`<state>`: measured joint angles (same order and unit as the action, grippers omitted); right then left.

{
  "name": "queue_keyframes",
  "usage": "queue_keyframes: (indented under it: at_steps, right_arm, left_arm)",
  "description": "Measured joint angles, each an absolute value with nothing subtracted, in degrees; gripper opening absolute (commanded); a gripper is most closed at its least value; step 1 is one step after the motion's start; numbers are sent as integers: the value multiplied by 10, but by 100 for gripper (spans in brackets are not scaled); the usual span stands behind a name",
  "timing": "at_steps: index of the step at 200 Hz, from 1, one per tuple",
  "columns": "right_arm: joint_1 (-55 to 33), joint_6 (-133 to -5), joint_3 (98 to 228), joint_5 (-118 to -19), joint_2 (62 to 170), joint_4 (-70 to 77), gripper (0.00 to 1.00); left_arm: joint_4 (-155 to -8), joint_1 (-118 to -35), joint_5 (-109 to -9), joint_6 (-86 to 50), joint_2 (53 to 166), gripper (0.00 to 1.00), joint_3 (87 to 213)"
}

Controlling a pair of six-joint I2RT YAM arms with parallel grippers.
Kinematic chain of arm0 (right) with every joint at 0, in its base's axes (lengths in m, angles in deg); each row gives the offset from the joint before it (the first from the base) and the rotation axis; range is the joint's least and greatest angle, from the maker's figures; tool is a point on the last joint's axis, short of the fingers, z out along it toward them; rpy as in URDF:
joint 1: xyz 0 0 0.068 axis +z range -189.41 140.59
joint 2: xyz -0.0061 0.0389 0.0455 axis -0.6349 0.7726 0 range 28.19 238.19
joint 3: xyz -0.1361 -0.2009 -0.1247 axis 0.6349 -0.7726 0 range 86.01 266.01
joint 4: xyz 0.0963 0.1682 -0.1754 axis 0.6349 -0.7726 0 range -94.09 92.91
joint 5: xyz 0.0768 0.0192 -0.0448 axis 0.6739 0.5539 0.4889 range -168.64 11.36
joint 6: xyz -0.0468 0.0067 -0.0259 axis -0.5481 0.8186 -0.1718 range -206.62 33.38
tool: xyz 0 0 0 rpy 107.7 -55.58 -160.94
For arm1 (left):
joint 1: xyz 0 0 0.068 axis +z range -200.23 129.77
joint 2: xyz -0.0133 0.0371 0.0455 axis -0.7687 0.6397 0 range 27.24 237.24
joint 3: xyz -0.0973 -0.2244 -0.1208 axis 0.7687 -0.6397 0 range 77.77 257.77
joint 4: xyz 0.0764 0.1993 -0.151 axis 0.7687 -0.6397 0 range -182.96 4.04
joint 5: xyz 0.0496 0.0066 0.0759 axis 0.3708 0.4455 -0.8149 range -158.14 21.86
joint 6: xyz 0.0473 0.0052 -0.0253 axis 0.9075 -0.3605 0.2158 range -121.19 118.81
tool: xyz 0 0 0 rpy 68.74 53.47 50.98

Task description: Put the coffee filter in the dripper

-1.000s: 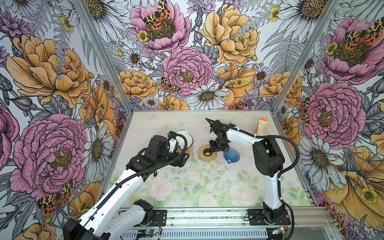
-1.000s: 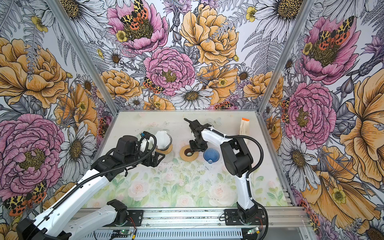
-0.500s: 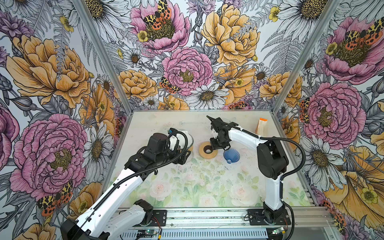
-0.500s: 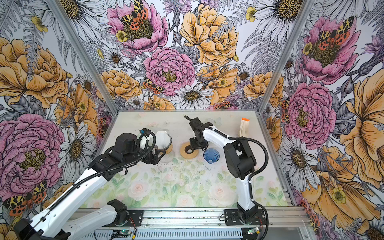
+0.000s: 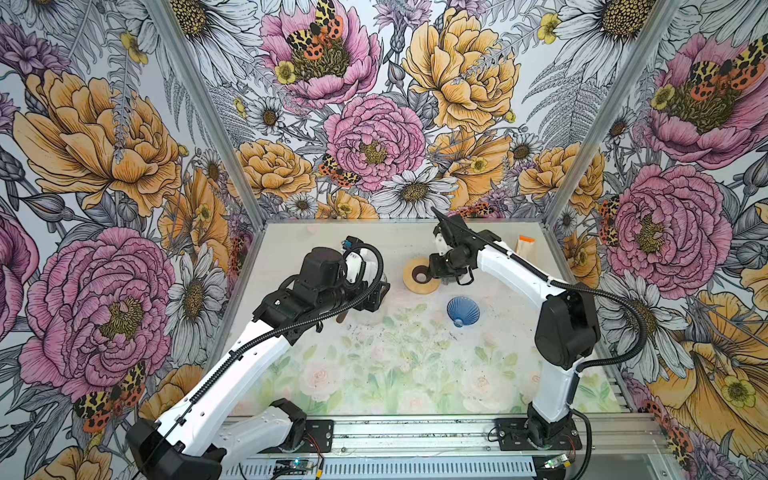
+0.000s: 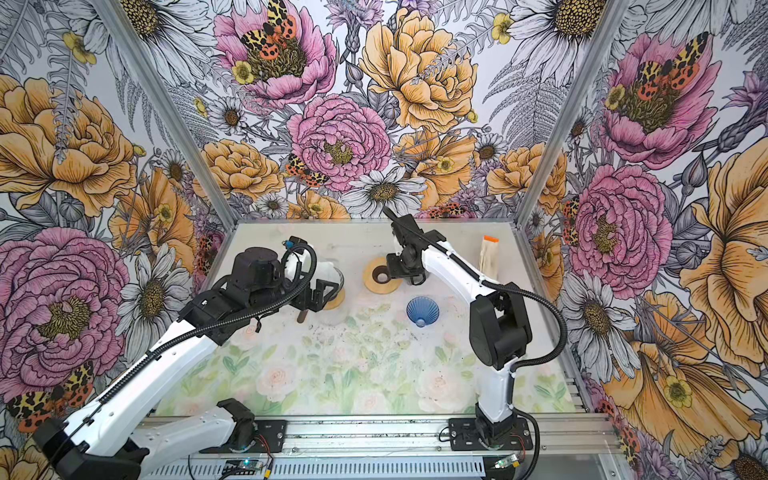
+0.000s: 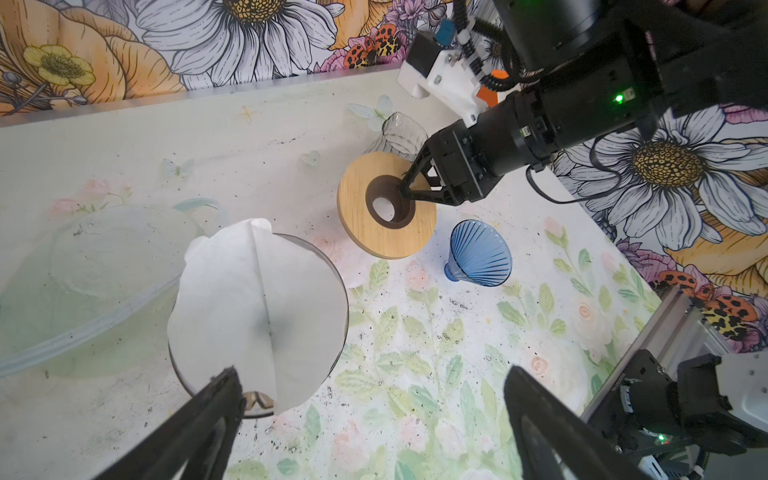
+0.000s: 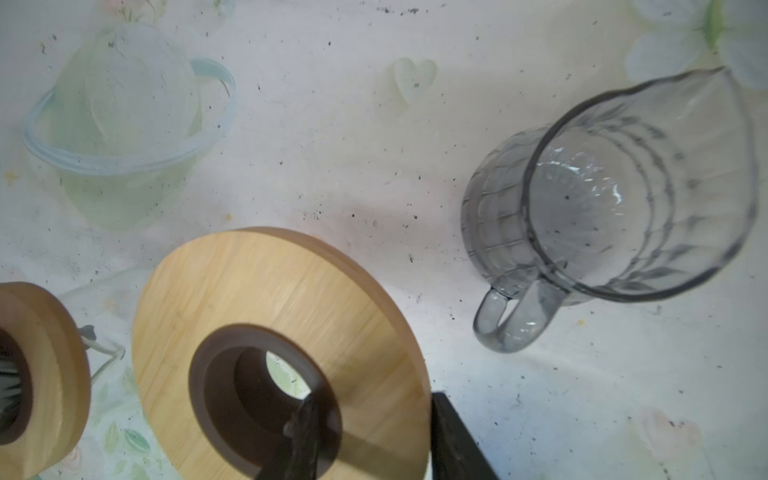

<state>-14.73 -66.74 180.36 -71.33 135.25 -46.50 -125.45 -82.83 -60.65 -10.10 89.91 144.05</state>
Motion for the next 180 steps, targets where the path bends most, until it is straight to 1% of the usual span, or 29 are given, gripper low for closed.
queue_keyframes:
  at_steps: [55,86,129,180]
  right_arm:
    - [-216,-676,1809,-714,1341,-465,31]
    - [-258,-683,1838,-713,1349,-470,31]
    - [-297,-692,1887,-706,1392,-469,31]
    - [-304,-698,1913,-693,1452,-470,31]
  left_arm:
    - [-1243,-842,-610,-87,967,99,1503]
    - [-1232,-847,-610,-82,1001,99,1530]
    - [-1229,-856,-610,-82,1034,99,1543]
    - [-1229,-857,-610,-82,1039,99,1544]
